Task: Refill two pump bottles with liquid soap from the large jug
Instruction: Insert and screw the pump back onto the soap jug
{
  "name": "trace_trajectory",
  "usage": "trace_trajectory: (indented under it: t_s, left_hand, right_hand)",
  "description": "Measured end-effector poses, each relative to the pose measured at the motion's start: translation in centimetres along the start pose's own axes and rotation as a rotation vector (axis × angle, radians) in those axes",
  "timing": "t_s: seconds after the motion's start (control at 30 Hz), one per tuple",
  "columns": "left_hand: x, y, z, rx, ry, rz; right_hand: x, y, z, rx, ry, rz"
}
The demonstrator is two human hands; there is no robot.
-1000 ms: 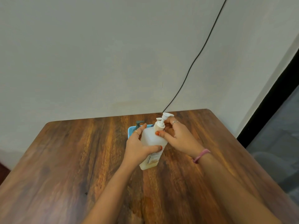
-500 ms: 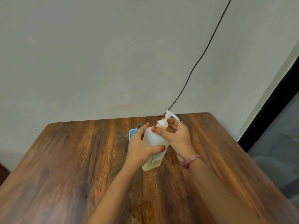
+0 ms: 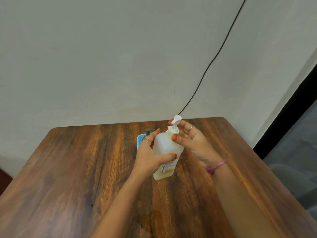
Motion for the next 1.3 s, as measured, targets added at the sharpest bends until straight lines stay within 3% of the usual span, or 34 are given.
trace_trajectory:
  t_s: [0.07, 0.2, 0.4, 0.6, 0.8, 0.9, 1.13, 1.3]
  left_hand:
    - [0.0, 0.0, -0.1, -0.001, 0.0, -0.005]
    - [-0.3, 0.3, -0.1, -0.003, 0.005, -0.011]
    - [-0.8, 0.0, -0.3, -0.013, 0.016, -0.02]
    - [-1.0, -0.2, -0.5, -0.02, 0.018, 0.003]
    - [-1.0, -0.4, -0.4, -0.043, 0.025, 0.005]
    - [-1.0, -0.3, -0.2, -0.031, 0.027, -0.012]
    - [-1.4, -0.6, -0.4, -0.034, 0.02, -0.018]
    - [-1.3, -0.7, -0.5, -0.039, 0.03, -0.006]
  right_hand:
    - [0.3, -0.2, -0.1, 0.012, 0.006, -0.026]
    - [-0.2, -0.1, 1.2, 0.111, -0.052, 0.205]
    - [0.2, -0.3, 0.2, 0.022, -0.029, 0.023]
    - [-0.5, -0.1, 1.8, 0.136, -0.096, 0.269]
    - [-0.3, -0.1, 0.4, 0.313, -0.11, 0.161]
    - [-0.5, 0.2, -0.1, 0.417, -0.138, 0.201]
    - [-0.6, 0.1, -0.6, 0.323, -0.178, 0.098]
    - [-0.9, -0.1, -1.1, 0.475, -0.119, 0.029]
Point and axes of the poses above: each hand's wrist, its own x-axis away from the middle knuckle, its own y-axis out of the palm, z = x × y, the point moved 2 cm from there along -x, towards the middle knuckle, and after that the axes turned 9 degrees about -x, right-handed, at the moved point
